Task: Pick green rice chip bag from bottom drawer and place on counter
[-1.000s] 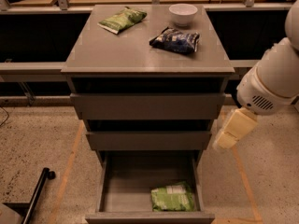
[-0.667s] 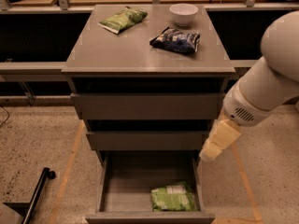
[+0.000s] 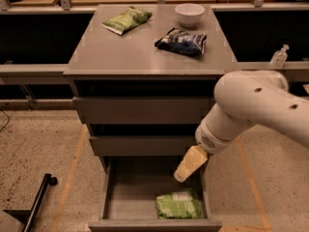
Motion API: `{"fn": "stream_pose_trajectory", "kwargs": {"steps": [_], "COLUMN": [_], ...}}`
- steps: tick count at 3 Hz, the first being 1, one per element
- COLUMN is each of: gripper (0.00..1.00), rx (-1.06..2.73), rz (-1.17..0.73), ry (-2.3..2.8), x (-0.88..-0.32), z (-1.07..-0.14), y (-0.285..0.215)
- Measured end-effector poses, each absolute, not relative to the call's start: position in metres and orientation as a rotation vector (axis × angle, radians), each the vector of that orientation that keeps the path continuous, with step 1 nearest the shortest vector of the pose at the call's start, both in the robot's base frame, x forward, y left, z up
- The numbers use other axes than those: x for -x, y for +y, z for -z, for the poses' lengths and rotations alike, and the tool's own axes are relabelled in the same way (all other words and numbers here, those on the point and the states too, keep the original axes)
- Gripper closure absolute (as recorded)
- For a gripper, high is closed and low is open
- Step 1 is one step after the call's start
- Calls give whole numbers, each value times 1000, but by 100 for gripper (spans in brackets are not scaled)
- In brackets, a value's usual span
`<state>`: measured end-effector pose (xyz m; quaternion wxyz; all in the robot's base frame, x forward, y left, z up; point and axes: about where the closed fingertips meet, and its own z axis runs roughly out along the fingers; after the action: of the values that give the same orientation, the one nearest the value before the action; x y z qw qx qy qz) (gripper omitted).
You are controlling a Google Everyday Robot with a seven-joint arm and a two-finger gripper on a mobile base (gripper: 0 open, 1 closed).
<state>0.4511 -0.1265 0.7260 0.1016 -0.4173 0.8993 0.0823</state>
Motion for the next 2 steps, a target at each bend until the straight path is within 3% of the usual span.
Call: {"fn": "stream_pose_trajectory", "kwargs": {"steps": [2], "gripper": [0], "rx": [1076], "rz": [-310], "ry": [2707], "x": [-451], "z": [-712], "y": [-126]}}
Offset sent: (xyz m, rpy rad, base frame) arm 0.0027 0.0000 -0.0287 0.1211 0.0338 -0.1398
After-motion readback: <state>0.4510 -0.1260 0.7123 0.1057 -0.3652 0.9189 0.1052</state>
